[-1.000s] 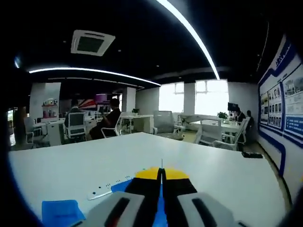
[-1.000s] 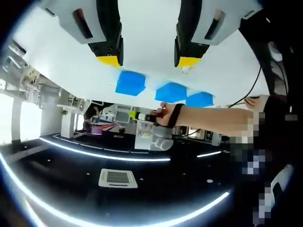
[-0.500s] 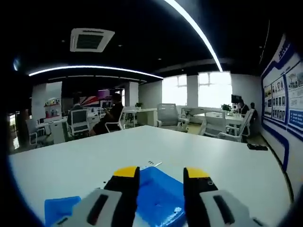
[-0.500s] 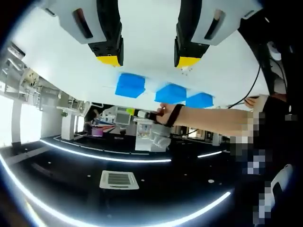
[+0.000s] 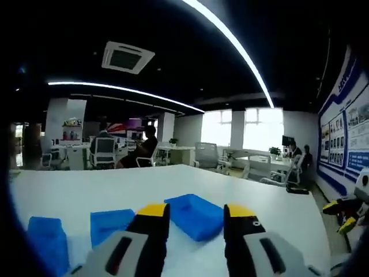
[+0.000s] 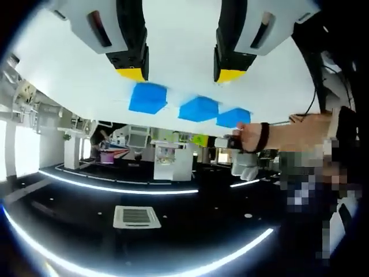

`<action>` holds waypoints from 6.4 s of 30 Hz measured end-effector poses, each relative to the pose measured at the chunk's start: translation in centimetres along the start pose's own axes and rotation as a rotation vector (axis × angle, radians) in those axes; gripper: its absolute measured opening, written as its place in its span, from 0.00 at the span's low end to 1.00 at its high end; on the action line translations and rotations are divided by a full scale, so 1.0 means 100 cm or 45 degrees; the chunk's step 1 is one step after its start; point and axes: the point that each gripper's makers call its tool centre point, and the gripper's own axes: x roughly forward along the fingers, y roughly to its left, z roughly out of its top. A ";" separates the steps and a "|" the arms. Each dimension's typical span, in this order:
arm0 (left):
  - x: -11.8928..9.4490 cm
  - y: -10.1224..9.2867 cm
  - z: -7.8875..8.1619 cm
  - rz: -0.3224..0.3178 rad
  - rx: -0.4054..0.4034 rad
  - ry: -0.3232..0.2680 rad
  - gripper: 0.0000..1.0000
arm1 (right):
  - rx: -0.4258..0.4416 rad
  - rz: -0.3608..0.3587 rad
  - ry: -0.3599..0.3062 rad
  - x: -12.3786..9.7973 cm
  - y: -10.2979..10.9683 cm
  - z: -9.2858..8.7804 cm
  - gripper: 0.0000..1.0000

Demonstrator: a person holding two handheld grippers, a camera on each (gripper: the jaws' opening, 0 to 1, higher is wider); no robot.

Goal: Pick up the resistors one by one and place each resistor into its matching bin, sorting the parts by color and model until every resistor is separated into the correct bin for its type

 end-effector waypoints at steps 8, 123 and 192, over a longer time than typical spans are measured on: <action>-0.095 0.011 -0.016 0.041 0.025 -0.015 0.39 | -0.015 0.128 -0.014 0.013 0.021 0.007 0.48; -0.052 -0.040 -0.175 -1.093 0.636 1.258 0.05 | -0.078 0.305 0.225 0.002 0.043 -0.047 0.51; 0.199 -0.043 -0.017 -0.099 0.270 0.171 0.26 | 0.065 -0.252 0.039 -0.046 -0.043 -0.013 0.49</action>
